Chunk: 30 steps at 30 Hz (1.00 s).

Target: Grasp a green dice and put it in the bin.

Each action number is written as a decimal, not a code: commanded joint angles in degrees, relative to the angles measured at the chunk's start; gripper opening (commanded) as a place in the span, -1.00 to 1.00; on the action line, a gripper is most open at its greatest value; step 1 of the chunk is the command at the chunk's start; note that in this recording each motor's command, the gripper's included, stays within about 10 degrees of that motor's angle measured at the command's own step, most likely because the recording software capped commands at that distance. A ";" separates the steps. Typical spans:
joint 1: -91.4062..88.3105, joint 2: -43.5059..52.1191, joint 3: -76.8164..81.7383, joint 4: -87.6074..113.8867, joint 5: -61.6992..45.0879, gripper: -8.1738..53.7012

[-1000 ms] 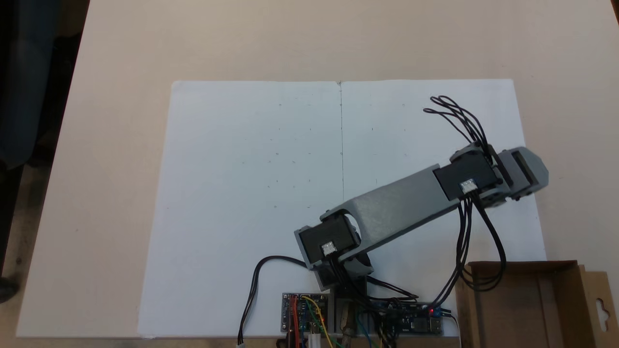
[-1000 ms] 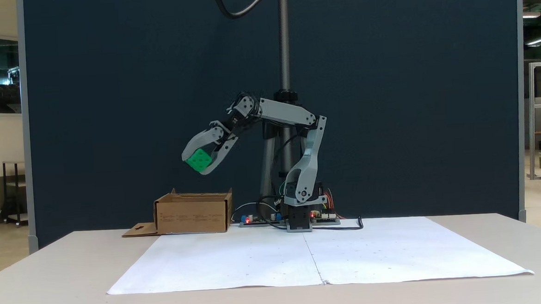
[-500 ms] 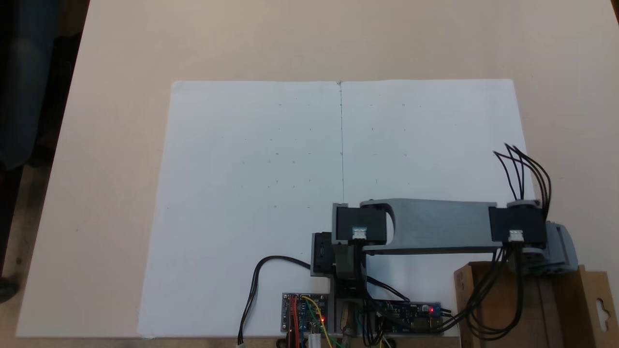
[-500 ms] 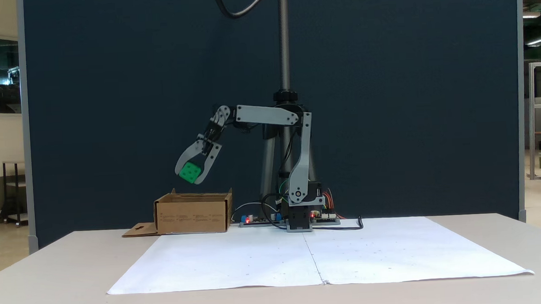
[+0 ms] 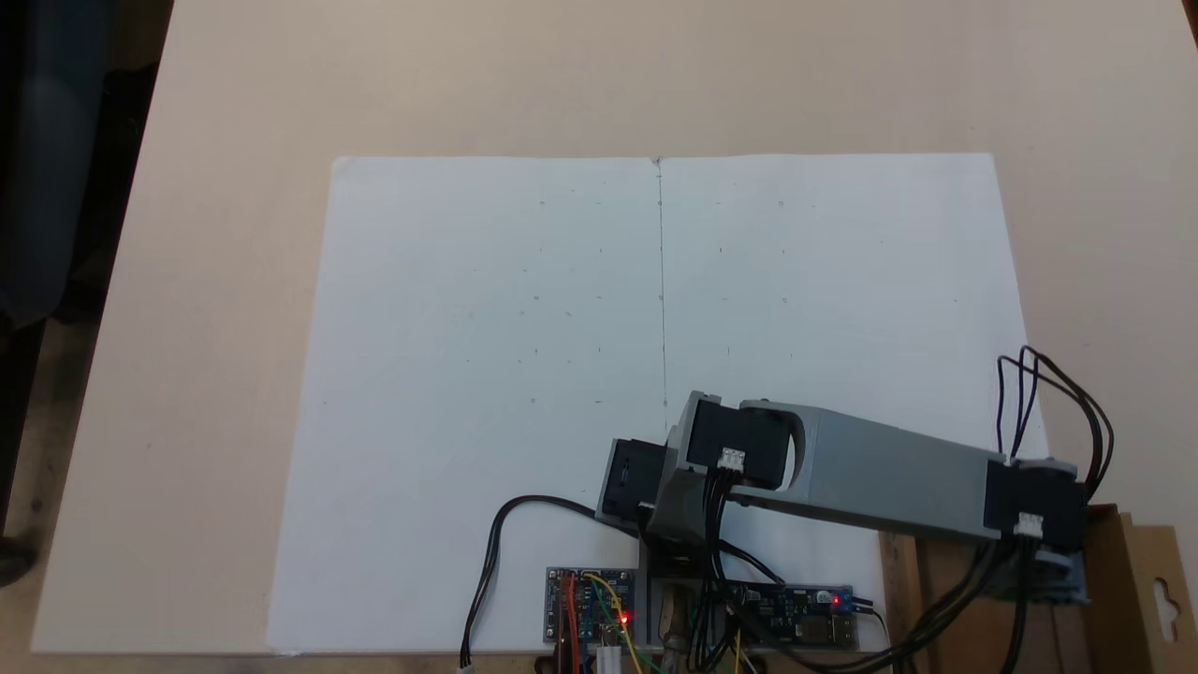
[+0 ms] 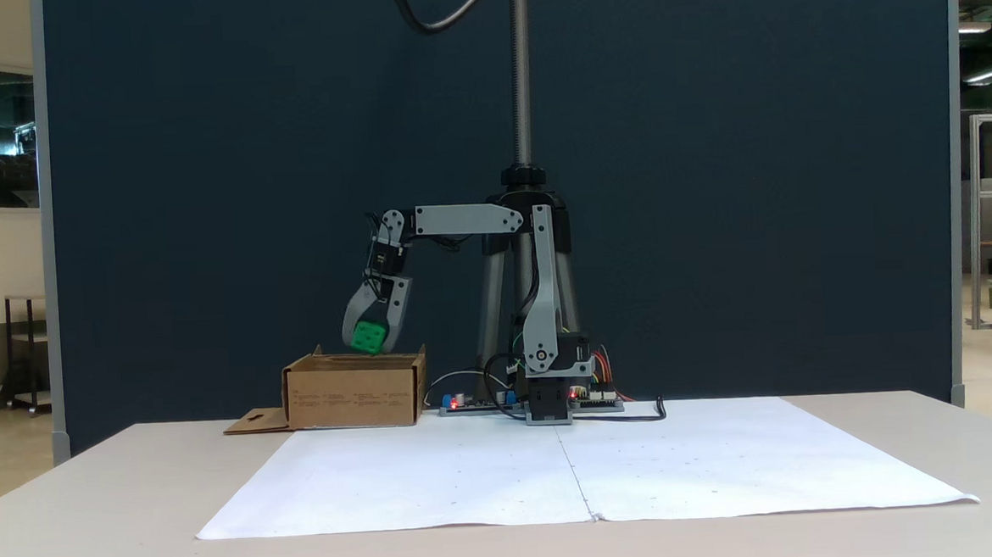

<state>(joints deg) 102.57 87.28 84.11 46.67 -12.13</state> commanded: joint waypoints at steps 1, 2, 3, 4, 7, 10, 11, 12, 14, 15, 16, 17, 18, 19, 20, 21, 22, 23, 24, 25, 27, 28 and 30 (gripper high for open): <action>0.53 0.53 -2.90 1.41 -4.39 -0.13; 0.53 0.26 -2.81 1.49 -4.22 0.23; 0.53 -0.35 -2.72 1.41 -3.96 0.32; 0.62 -0.53 -2.81 1.41 -3.87 0.41; 0.53 -0.53 -2.72 1.05 -3.60 0.68; 0.18 -0.35 -2.81 -2.64 -0.88 0.68; -0.18 -0.26 -2.81 -5.71 2.64 0.68; -0.88 -0.26 -2.81 -9.49 6.94 0.65; -2.90 0.53 -2.90 -14.39 12.37 0.60; -4.48 1.41 -2.99 -16.86 15.10 0.60; -6.77 3.52 -3.08 -19.05 17.29 0.60; -8.88 4.92 -3.52 -21.69 18.46 0.60; -10.72 5.63 -3.87 -23.38 19.60 0.60; -12.74 7.21 -3.96 -24.08 20.04 0.60; -15.03 8.44 -4.13 -24.52 20.48 0.60; -17.49 9.67 -4.22 -25.22 20.83 0.60; -19.42 10.63 -4.22 -26.02 21.01 0.60; -21.36 11.95 -4.22 -26.54 21.62 0.60; -23.73 13.18 -4.13 -26.63 21.80 0.60; -25.93 14.06 -4.13 -26.63 21.71 0.60; -31.11 15.91 -4.13 -26.63 21.80 0.61; -33.57 16.44 -4.13 -26.63 21.71 0.61; -38.94 17.49 -4.13 -26.63 21.71 0.61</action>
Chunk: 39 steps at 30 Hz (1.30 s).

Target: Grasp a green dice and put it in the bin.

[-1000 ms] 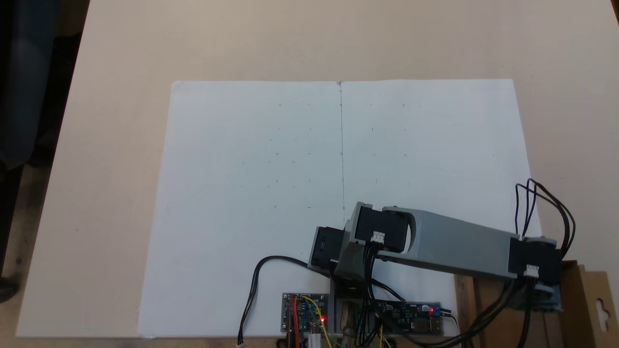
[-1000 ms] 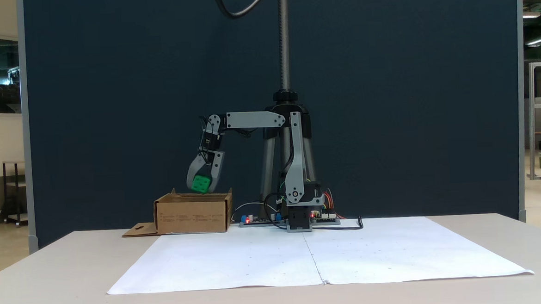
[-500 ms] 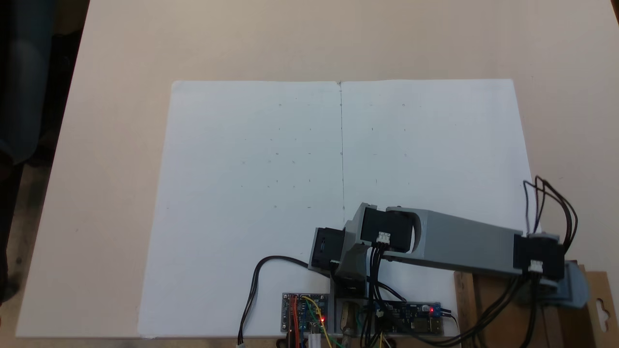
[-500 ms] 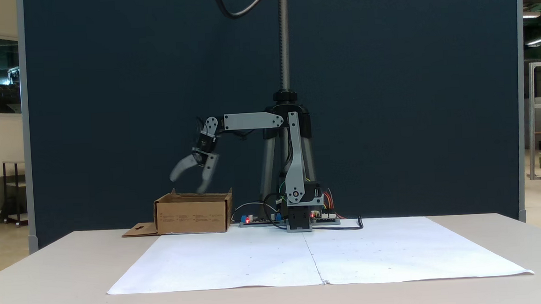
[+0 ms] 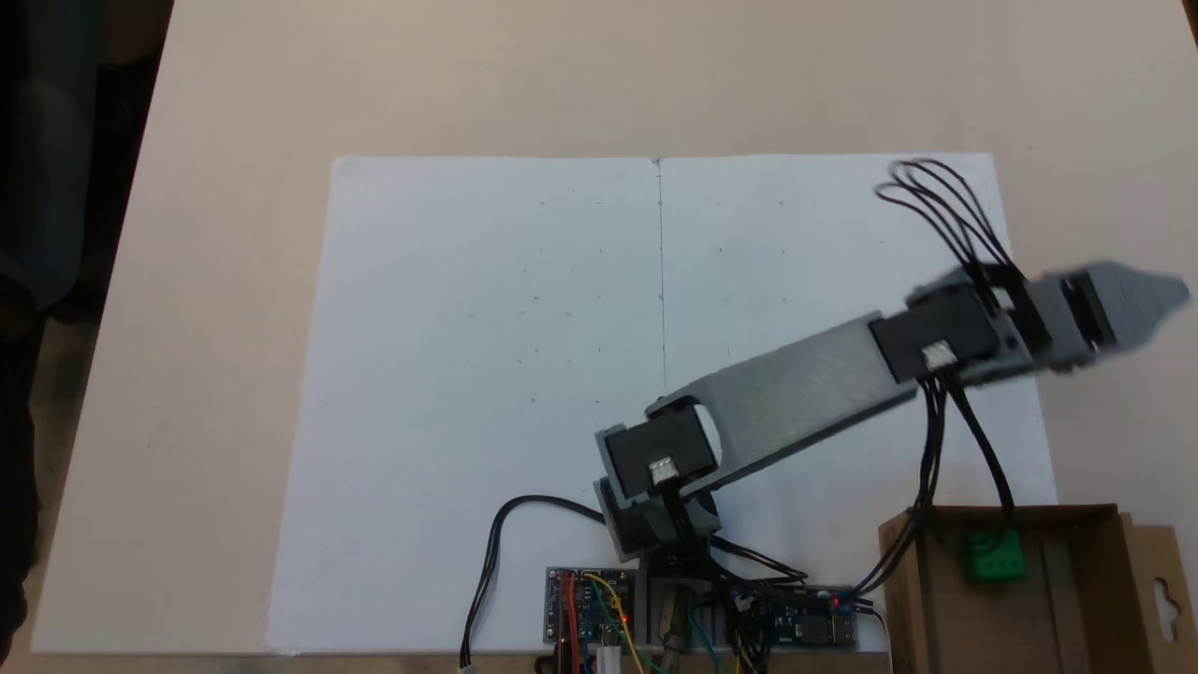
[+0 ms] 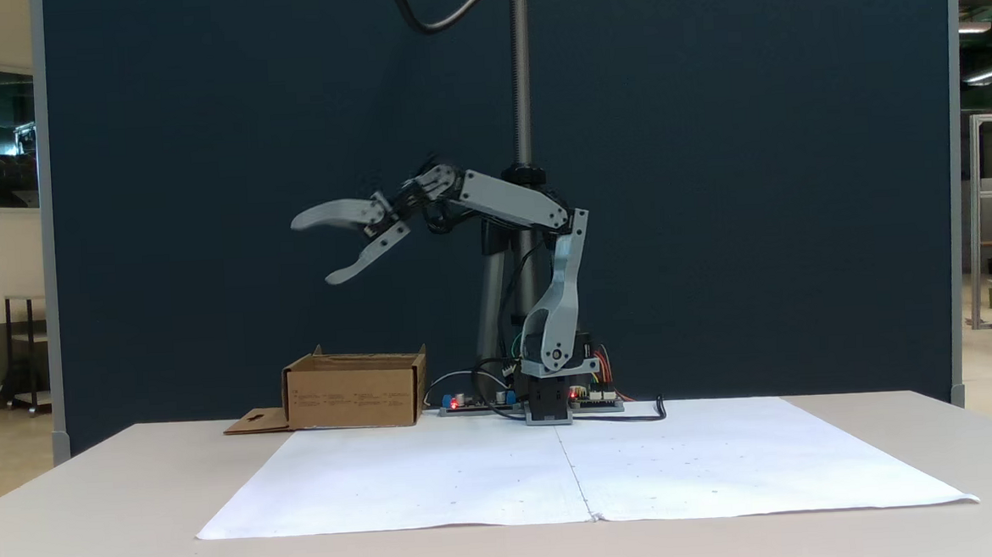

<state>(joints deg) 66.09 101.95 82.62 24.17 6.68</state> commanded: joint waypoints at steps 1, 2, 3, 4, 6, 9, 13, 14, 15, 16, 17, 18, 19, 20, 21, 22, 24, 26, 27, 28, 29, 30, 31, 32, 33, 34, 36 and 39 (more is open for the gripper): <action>-5.27 3.34 -2.64 -4.04 2.81 0.61; -8.26 3.69 -2.46 -4.04 2.72 0.61; -11.43 4.31 -2.29 -4.04 2.72 0.61; -14.77 4.66 -2.02 -4.04 2.72 0.61; -22.24 6.33 -1.23 -4.04 2.72 0.62; -37.00 10.02 0.79 -4.13 2.72 0.64; -49.22 11.25 2.55 -4.13 2.72 0.64; -52.03 11.87 3.60 -4.22 2.72 0.64; -54.76 13.27 5.01 -4.31 2.72 0.64; -57.13 14.15 6.24 -4.39 2.72 0.64; -59.15 15.21 7.82 -4.75 2.72 0.64; -61.00 16.52 9.49 -5.27 2.72 0.64; -62.49 17.67 11.34 -6.42 2.72 0.64; -63.54 18.81 13.62 -8.35 2.72 0.64; -64.51 20.13 16.35 -11.16 2.72 0.64; -65.04 21.45 19.69 -13.16 2.64 0.64; -65.57 24.52 26.63 -16.94 2.37 0.64; -65.83 27.42 33.05 -20.72 2.37 0.64; -65.83 28.39 36.12 -22.39 2.29 0.64; -65.83 29.53 39.29 -24.24 2.20 0.64; -65.83 30.50 42.36 -26.00 1.93 0.64; -65.83 31.29 45.00 -27.75 1.85 0.64; -65.83 32.17 47.55 -29.86 1.58 0.64; -65.83 32.78 49.92 -31.62 1.14 0.64; -65.83 32.96 52.29 -33.12 0.79 0.64; -65.83 33.13 54.49 -34.52 0.62 0.64; -65.83 33.75 58.89 -38.12 -0.18 0.64; -65.83 33.84 65.39 -43.05 -0.97 0.64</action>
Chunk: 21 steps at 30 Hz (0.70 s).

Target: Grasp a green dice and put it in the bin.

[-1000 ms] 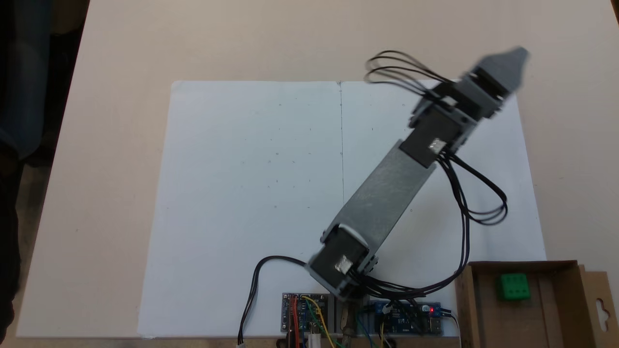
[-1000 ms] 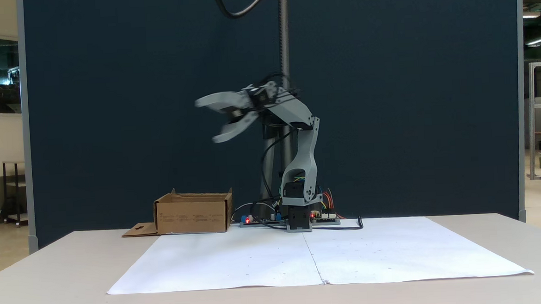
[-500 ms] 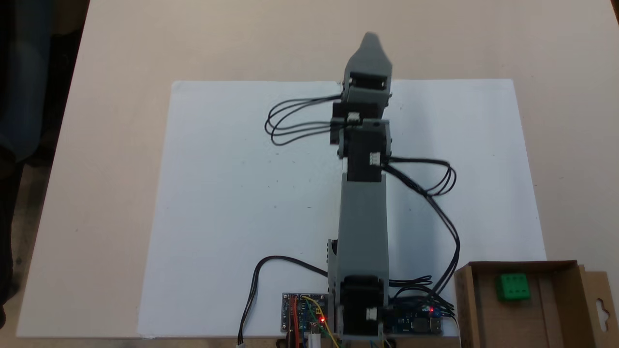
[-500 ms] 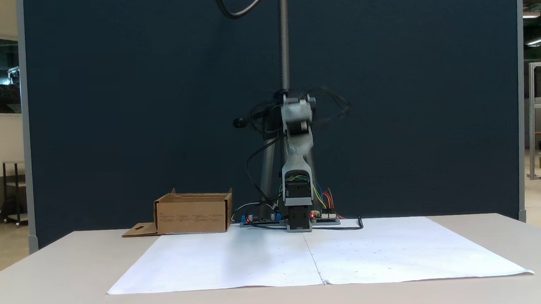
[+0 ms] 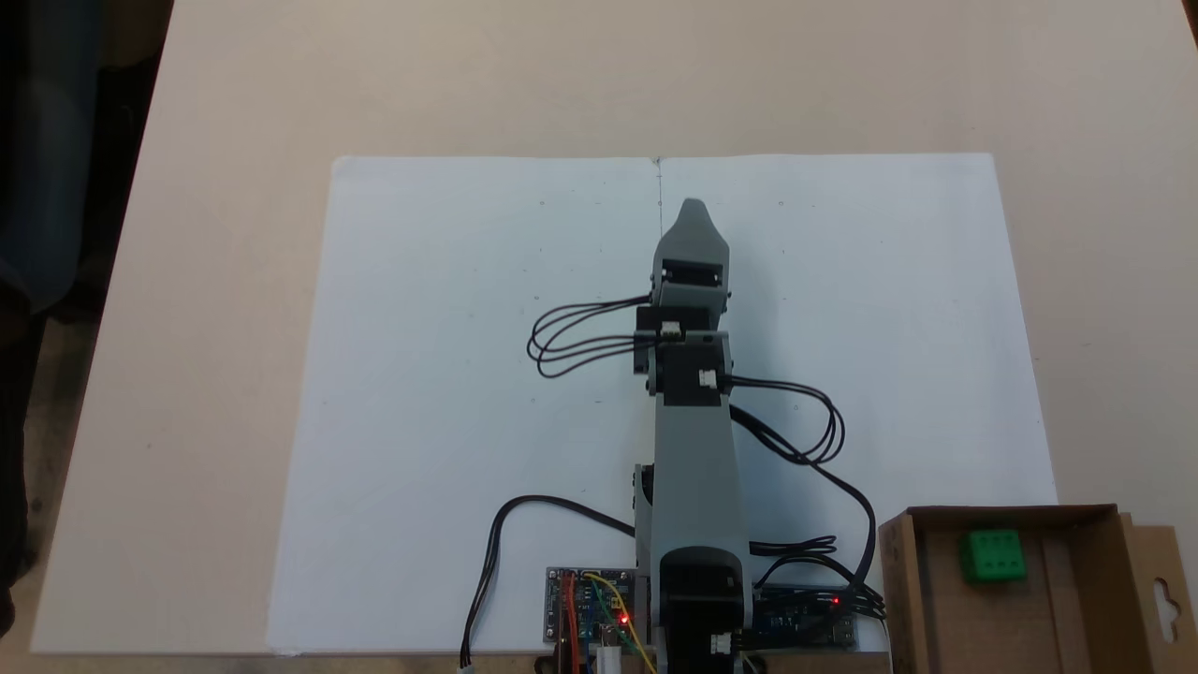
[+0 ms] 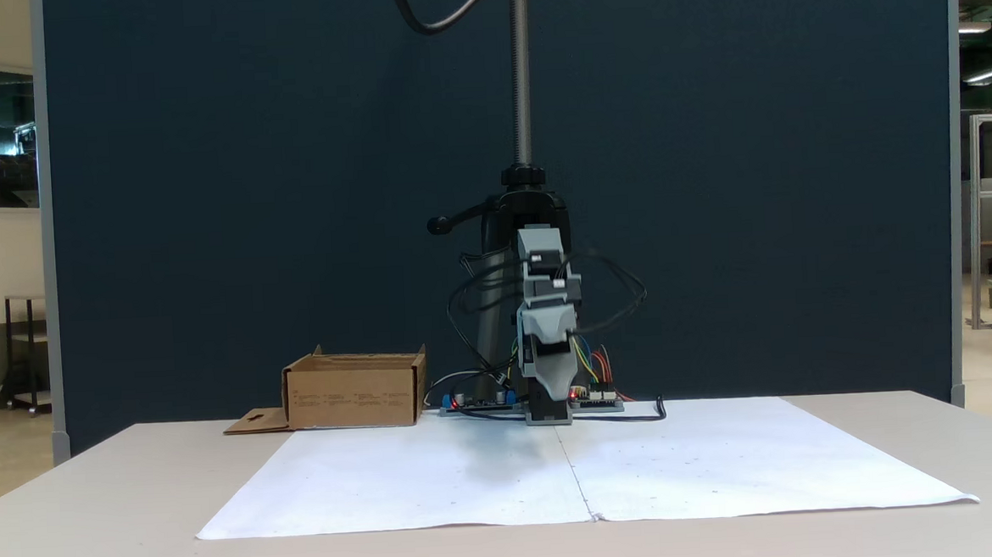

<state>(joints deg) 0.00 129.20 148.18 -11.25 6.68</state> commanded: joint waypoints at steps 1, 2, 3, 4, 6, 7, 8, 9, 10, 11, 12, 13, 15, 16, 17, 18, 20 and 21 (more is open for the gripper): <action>0.26 6.59 2.20 -9.30 -1.41 0.64; 0.26 6.68 4.31 -11.23 -1.76 0.64; 0.26 6.68 6.24 -13.16 -2.37 0.64; 0.18 6.68 8.09 -14.83 -2.72 0.64; 0.18 6.77 12.13 -18.53 -3.60 0.64; 0.18 6.77 14.33 -20.55 -3.78 0.64; 0.18 6.77 16.61 -22.22 -3.96 0.64; 0.09 6.77 18.90 -23.97 -4.39 0.64; -0.09 6.77 21.09 -25.91 -4.66 0.64; -0.18 6.77 23.12 -28.19 -5.27 0.64; -0.35 6.77 25.05 -30.04 -5.45 0.64; -0.44 6.77 26.81 -31.97 -5.45 0.64; -1.05 6.86 30.59 -35.49 -5.98 0.64; -1.32 6.77 31.29 -37.07 -6.50 0.65; -1.41 6.86 31.29 -38.48 -7.03 0.65; -1.41 6.86 31.29 -39.71 -7.21 0.65; -1.41 6.86 31.20 -41.82 -7.65 0.65; -1.41 6.86 31.29 -44.37 -7.65 0.66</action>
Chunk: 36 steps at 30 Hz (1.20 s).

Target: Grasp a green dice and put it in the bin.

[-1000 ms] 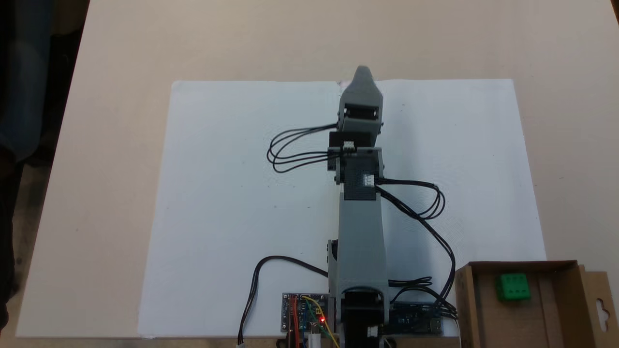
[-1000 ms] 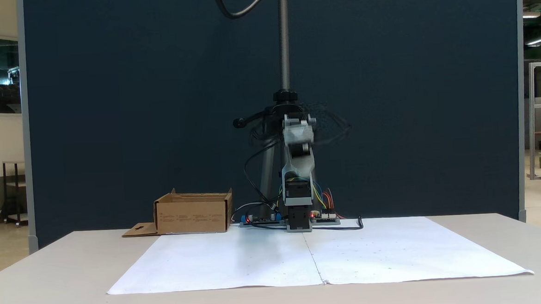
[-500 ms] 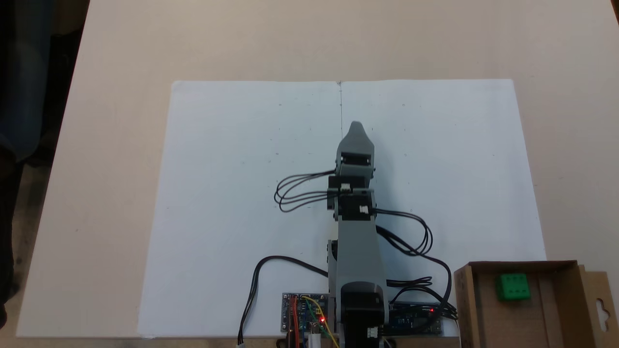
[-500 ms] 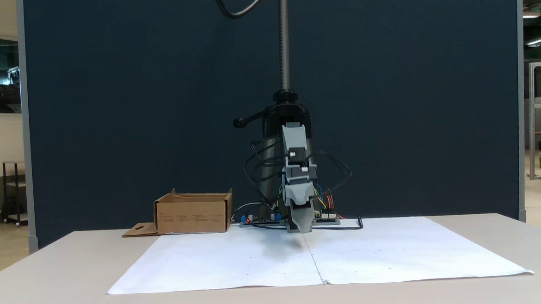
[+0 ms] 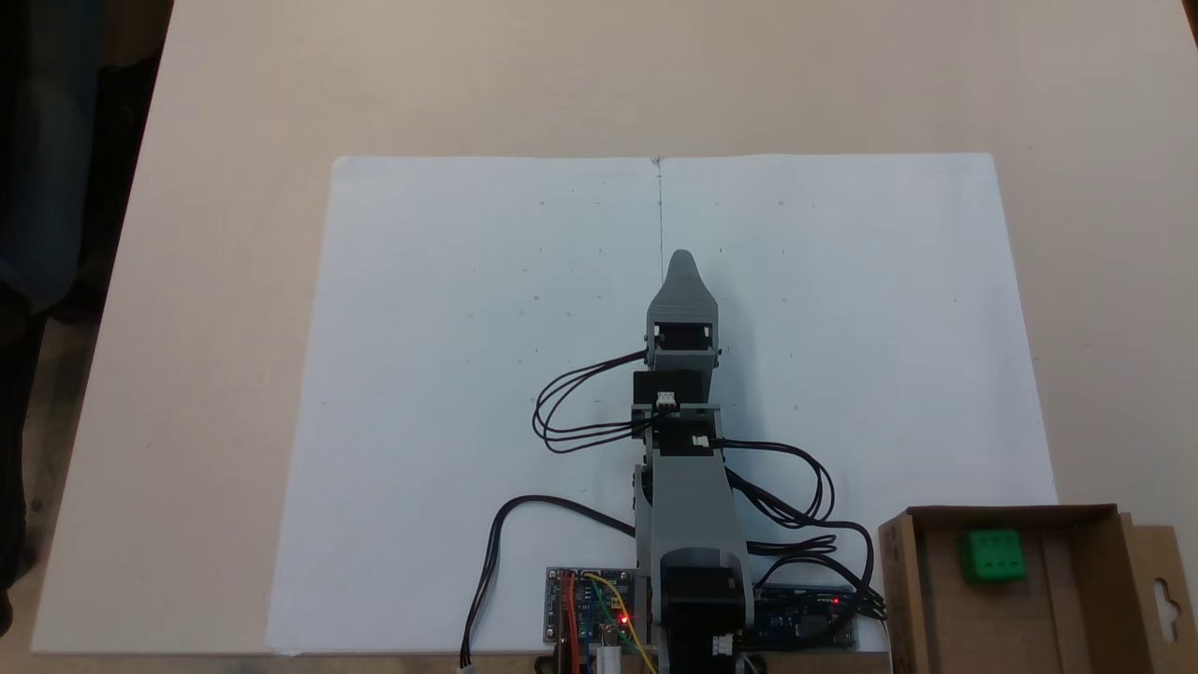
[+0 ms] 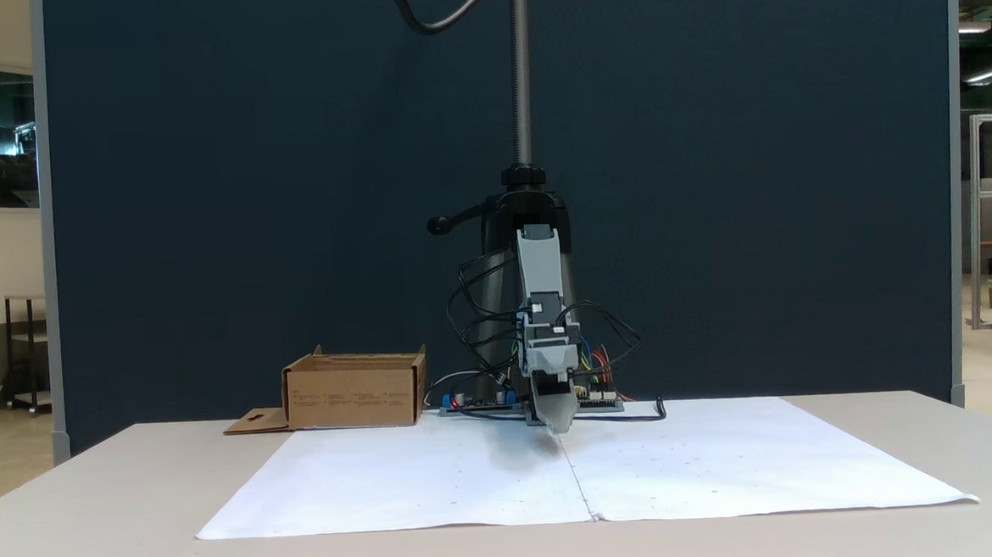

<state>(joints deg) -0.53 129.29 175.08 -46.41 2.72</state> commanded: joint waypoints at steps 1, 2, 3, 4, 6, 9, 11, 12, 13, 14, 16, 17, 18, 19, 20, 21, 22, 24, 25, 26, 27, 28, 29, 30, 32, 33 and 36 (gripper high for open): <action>-0.88 6.77 4.39 -9.82 -3.78 0.66; -0.88 6.77 4.39 -10.70 -3.78 0.66; -0.79 6.77 4.39 -11.67 -3.87 0.66; -0.70 6.77 4.39 -12.72 -4.04 0.67; -0.53 6.77 4.39 -14.92 -4.48 0.67; -0.35 6.77 4.39 -17.56 -4.66 0.67; -0.35 6.77 4.39 -19.23 -6.24 0.68; -0.35 6.68 4.39 -19.76 -7.03 0.69; -0.35 6.68 4.39 -20.46 -7.82 0.70; -0.35 6.68 4.39 -21.34 -7.82 0.70; -0.26 6.68 4.39 -22.92 -8.00 0.70; -0.18 6.68 4.31 -23.80 -8.09 0.70; 0.44 6.68 4.31 -24.68 -8.17 0.70; 1.49 6.68 4.31 -25.82 -8.09 0.70; 1.93 6.68 4.31 -26.79 -8.09 0.70; 1.93 6.68 4.31 -27.93 -8.00 0.70; 1.93 6.68 4.31 -30.13 -8.00 0.70; 1.93 6.50 4.31 -31.01 -8.00 0.70; 1.93 6.59 4.31 -31.88 -7.91 0.70; 1.93 6.59 4.31 -32.76 -8.00 0.70; 2.02 6.50 4.31 -33.64 -7.91 0.70; 2.46 6.50 4.31 -35.31 -8.00 0.70; 3.08 6.50 4.31 -36.02 -8.00 0.70; 3.78 6.50 4.31 -36.89 -8.00 0.70; 5.10 6.50 4.31 -38.39 -8.00 0.70; 5.10 6.50 4.31 -38.74 -8.00 0.70; 4.75 6.42 4.31 -41.46 -7.82 0.70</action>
<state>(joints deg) 3.96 129.29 175.08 -78.57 -2.46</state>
